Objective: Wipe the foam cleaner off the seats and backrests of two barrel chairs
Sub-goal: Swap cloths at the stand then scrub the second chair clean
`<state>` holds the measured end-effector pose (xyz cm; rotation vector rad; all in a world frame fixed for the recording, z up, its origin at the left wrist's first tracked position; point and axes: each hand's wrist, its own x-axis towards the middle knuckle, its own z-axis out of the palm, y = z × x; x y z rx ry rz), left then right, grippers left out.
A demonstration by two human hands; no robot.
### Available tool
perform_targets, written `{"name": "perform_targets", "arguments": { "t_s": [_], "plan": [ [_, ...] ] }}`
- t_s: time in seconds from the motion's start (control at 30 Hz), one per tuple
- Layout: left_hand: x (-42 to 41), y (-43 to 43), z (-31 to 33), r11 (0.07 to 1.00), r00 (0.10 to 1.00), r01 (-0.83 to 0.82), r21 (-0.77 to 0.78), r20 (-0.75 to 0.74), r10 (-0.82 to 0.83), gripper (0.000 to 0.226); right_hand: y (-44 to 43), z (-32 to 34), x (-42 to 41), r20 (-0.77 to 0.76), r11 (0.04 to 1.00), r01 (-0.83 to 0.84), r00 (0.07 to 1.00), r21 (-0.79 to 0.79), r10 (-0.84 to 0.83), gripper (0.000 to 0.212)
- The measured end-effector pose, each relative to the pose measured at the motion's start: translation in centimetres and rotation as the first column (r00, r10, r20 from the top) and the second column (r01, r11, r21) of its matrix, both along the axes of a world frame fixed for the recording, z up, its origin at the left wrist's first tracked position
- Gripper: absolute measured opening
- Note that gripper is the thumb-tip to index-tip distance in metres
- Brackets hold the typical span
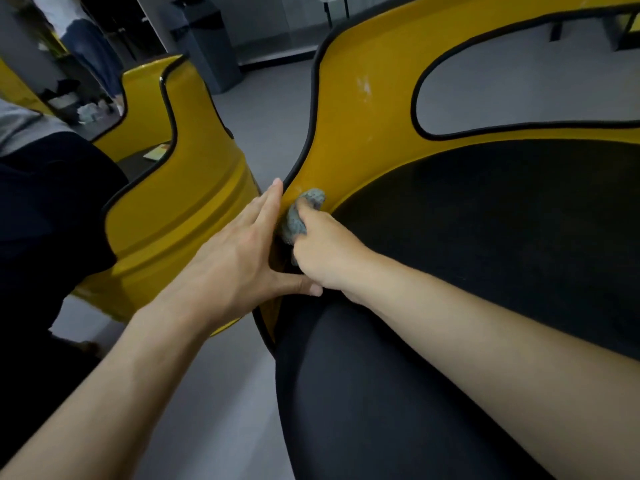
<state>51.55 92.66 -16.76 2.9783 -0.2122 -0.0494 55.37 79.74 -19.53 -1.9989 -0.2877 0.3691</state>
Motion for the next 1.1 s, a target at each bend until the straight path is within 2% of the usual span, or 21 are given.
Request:
{"name": "perform_targets", "arguments": {
  "t_s": [0.13, 0.2, 0.37, 0.47, 0.53, 0.67, 0.7, 0.77, 0.93, 1.0, 1.1],
  "plan": [
    [-0.1, -0.3, 0.1, 1.0, 1.0, -0.027, 0.013, -0.013, 0.027, 0.143, -0.8, -0.4, 0.9, 0.018, 0.99, 0.098, 0.995, 0.104, -0.1, 0.073],
    [-0.1, -0.4, 0.1, 1.0, 0.999, -0.028, 0.012, -0.02, 0.028, 0.144, -1.1, -1.0, 0.7, -0.008, 0.985, 0.085, 0.996, 0.152, -0.085, 0.069],
    [0.0, 0.0, 0.3, 1.0, 0.999, 0.005, -0.028, -0.051, -0.006, 0.147, -0.4, -1.7, -1.0, -0.201, 0.962, -0.017, 0.977, 0.272, 0.074, 0.054],
    [-0.1, 0.1, 0.4, 0.998, 0.999, 0.027, -0.059, -0.045, -0.03, 0.148, -0.1, -1.2, -1.6, -0.204, 0.963, -0.097, 0.967, 0.25, 0.15, 0.064],
    [-0.2, 0.3, 0.3, 0.996, 0.999, 0.046, -0.07, -0.026, -0.048, 0.146, 0.1, -0.8, -1.6, -0.174, 0.973, -0.141, 0.969, 0.183, 0.173, 0.069],
    [-0.1, 0.6, 0.1, 0.994, 0.998, 0.062, -0.087, -0.015, -0.064, 0.145, -1.1, -0.2, -1.1, -0.065, 0.973, -0.223, 0.974, -0.062, 0.219, 0.054],
    [0.0, 0.7, 0.1, 0.994, 0.998, 0.064, -0.087, -0.017, -0.065, 0.146, -1.5, 0.0, -0.7, -0.044, 0.954, -0.255, 0.967, -0.159, 0.252, 0.054],
    [0.1, 0.7, 0.0, 0.995, 0.998, 0.057, -0.087, -0.022, -0.059, 0.146, -2.7, 0.0, -0.3, 0.12, 0.828, -0.348, 0.891, -0.441, 0.438, 0.061],
    [0.2, 0.8, -0.1, 0.997, 0.998, 0.051, -0.062, -0.033, -0.053, 0.148, -4.5, -2.1, 0.6, 0.236, 0.63, -0.248, 0.778, -0.736, 0.582, 0.063],
    [0.2, 0.7, 0.0, 0.997, 0.998, 0.047, -0.061, -0.036, -0.049, 0.148, -4.2, -2.4, 0.9, 0.282, 0.623, -0.162, 0.785, -0.766, 0.552, 0.065],
    [0.1, 0.5, 0.2, 0.998, 0.998, 0.039, -0.05, -0.045, -0.042, 0.147, -3.5, -2.5, 2.4, 0.336, 0.656, -0.022, 0.846, -0.755, 0.414, 0.067]
  ]
}}
